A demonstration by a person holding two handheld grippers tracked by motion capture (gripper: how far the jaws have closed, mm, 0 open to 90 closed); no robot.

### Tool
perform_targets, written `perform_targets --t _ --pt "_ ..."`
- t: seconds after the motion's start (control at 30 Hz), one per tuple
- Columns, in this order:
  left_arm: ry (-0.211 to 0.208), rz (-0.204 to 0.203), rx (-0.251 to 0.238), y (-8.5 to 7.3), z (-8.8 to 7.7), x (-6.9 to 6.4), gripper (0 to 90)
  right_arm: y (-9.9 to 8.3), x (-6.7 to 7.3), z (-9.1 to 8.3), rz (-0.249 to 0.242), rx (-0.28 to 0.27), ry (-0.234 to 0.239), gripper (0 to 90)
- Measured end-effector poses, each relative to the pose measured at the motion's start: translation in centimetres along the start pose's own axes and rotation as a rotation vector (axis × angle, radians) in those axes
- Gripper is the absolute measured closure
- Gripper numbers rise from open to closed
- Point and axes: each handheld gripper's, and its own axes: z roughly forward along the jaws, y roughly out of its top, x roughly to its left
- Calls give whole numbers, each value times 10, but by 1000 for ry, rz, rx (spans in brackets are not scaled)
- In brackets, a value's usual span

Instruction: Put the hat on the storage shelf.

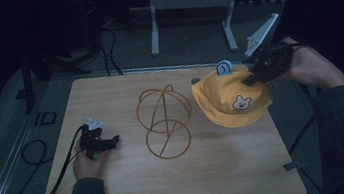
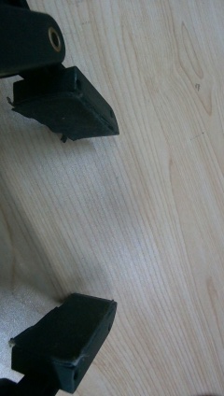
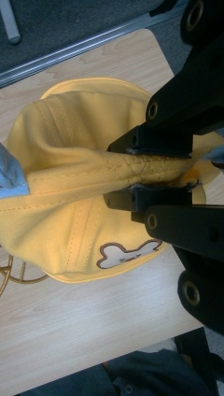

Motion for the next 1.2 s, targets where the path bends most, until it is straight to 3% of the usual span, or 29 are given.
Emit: perform_targets --t 0.93,1.2 --pt "0 1 0 0 0 0 141 12 -1 -5 -8 -81 -17 781" --pt "0 0 0 0 0 0 141 21 3 -6 -30 -104 -8 781"
